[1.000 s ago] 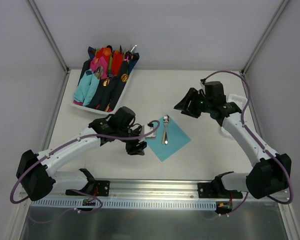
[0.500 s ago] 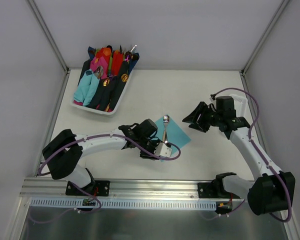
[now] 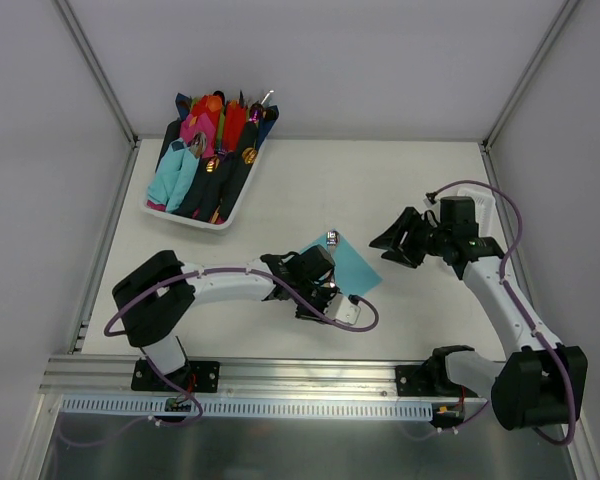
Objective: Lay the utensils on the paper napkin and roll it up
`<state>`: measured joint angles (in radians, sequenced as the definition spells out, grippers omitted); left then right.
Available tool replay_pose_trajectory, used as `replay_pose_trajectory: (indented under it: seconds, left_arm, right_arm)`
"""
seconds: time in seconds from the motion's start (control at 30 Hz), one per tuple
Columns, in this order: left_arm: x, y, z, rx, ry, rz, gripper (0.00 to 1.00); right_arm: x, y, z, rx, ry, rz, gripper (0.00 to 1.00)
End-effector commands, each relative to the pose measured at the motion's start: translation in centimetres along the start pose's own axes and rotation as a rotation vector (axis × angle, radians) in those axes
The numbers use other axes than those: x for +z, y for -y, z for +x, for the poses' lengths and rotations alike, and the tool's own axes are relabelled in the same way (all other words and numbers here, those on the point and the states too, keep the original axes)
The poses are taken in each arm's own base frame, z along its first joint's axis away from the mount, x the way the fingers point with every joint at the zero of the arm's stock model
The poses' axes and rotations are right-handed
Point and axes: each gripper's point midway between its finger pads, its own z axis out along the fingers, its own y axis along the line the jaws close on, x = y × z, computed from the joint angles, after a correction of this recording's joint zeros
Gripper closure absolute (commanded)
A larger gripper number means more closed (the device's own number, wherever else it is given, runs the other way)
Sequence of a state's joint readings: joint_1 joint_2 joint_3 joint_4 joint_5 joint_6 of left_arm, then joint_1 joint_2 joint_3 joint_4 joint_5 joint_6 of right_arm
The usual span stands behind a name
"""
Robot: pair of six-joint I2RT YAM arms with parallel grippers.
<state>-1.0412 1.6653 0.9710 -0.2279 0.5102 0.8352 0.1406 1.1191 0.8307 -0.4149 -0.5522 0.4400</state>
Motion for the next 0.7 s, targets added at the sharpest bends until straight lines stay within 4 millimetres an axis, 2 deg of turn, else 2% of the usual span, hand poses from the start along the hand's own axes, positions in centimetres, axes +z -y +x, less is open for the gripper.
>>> replay_pose_trajectory:
  seconds: [0.0,0.67]
  left_arm:
    - [0.6,-1.4,-1.0,0.041,0.013,-0.018,0.74]
    - [2.4,-0.2,1.2,0.007,-0.048,0.027,0.78]
  right_arm:
    - [-0.2,-0.1,0.3,-0.018,-0.019,-0.029,0.43]
    - [-0.3,2.0,0.0,0.025,-0.035,-0.030,0.43]
